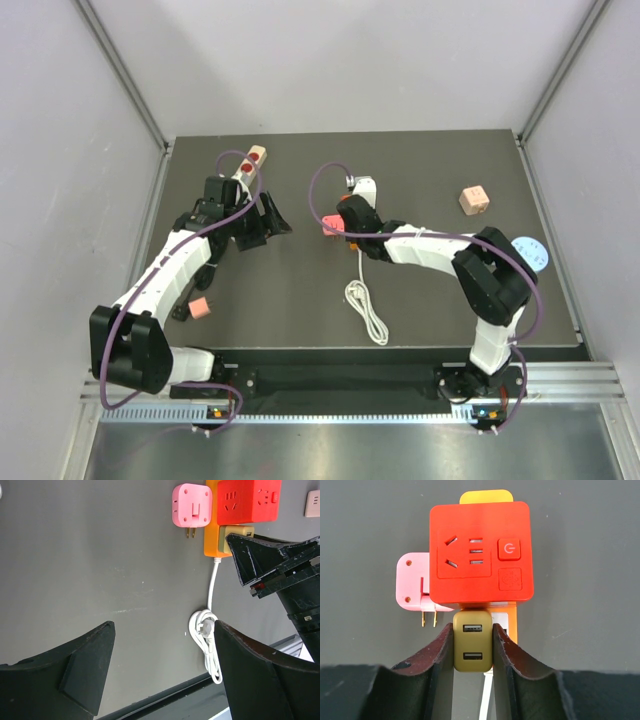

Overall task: Insert the plug
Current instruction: Insert the plug into the socket, then move the socket to the center of the board.

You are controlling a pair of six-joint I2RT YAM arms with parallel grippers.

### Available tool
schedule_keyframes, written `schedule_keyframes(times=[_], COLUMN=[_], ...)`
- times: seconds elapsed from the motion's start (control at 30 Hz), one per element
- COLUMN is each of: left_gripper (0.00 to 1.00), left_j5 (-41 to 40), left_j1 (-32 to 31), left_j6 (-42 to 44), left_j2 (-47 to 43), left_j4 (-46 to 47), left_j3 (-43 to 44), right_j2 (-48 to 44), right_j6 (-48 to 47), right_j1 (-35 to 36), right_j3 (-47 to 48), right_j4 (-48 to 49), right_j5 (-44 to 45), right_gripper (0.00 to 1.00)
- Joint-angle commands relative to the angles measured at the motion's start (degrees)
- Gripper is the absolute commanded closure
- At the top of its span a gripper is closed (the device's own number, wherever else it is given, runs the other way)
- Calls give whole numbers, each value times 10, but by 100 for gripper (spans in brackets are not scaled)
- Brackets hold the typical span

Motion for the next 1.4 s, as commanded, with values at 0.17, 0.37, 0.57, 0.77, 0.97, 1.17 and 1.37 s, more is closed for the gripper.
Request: schedule_keyframes(times=[0.17, 0.37, 0.57, 0.77, 0.97, 1.17, 1.37], left_gripper=[15, 13, 10, 10, 11, 13, 14], left_j5=[-17, -23, -42, -17, -15, 5, 32], left_j1=[1, 1, 1, 1, -4, -32, -39], left_j6=[4, 28, 44, 34, 48, 53, 59], left_j2=[-3, -6, -34, -43, -58, -60, -60], left_j4=[-14, -52, -52, -29, -10, 31, 34], left_j3=[29, 84, 82, 65, 43, 1, -11], right_j2=[50, 11, -71, -180, -273, -318, -276], right_j6=[9, -35, -32, -10, 2, 41, 72], right_j1=[1, -4, -12, -38, -184, -409, -535], right_j3=[-25, 71, 99, 72, 27, -30, -40], right_j4=[-253, -308, -352, -396, -422, -384, -357], right_j5=[-105, -105, -116, -124, -124, -151, -100], right_gripper=[71, 49, 29, 21, 22, 22, 25])
